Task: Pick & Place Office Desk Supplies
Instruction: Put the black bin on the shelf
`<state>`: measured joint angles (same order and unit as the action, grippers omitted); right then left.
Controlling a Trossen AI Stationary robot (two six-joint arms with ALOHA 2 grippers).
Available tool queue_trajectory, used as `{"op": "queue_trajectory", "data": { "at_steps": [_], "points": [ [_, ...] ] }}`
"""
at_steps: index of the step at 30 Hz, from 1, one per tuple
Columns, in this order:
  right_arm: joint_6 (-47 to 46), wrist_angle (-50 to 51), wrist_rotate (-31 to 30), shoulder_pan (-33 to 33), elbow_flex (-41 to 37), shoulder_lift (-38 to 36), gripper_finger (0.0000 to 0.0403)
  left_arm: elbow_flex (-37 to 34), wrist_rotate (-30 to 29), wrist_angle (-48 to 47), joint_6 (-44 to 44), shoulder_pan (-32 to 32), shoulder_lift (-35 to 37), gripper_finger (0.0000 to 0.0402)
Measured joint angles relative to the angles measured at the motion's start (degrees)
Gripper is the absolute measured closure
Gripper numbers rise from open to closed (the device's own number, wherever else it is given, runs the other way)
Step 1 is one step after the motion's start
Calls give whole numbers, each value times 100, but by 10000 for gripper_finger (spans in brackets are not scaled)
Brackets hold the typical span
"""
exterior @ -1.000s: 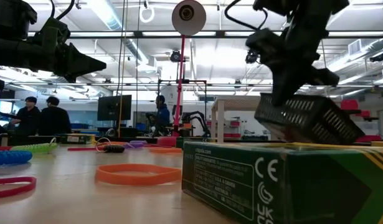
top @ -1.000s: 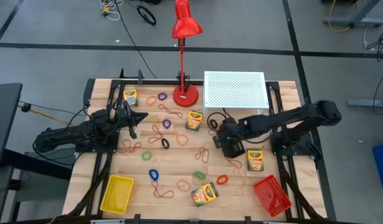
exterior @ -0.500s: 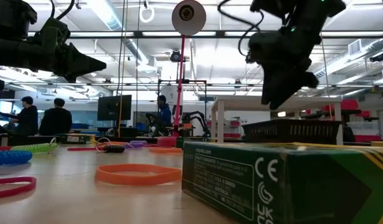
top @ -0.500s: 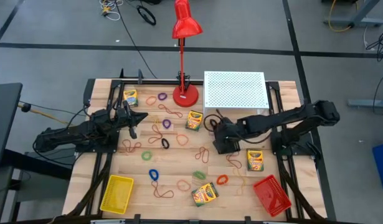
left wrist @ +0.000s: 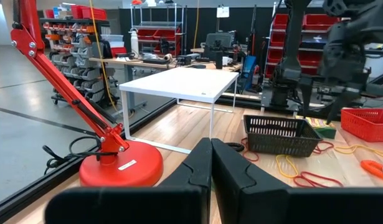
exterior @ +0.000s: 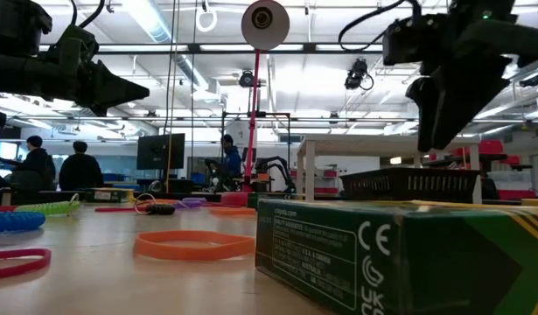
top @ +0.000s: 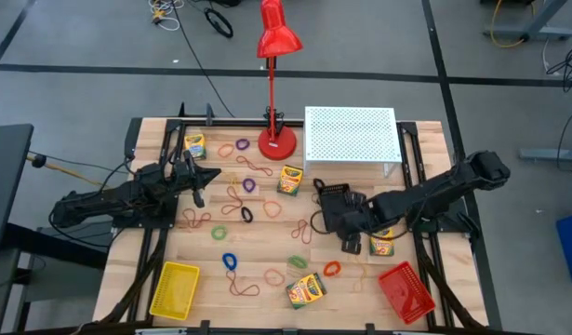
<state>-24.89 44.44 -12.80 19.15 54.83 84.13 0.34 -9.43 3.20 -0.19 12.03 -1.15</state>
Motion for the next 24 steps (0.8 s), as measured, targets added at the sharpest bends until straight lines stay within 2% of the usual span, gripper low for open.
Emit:
{"op": "queue_trajectory", "data": {
  "at_steps": [5, 10, 14, 21, 24],
  "points": [
    [330, 42, -155, 94, -2, 388, 188, 2, 0, -2, -2, 0, -2, 392],
    [566, -58, -188, 89, -2, 854, 217, 2, 0, -1, -1, 0, -2, 392],
    [571, -56, -159, 86, -4, 1029, 266, 1, -1, -2, -2, 0, -2, 392],
    [534, 144, -168, 129, 143, 892, 385, 2, 24, 0, -2, 0, -2, 392],
    [513, 563, -166, 150, 527, 810, 389, 0, 25, -2, 0, 0, -2, 392]
  ]
}}
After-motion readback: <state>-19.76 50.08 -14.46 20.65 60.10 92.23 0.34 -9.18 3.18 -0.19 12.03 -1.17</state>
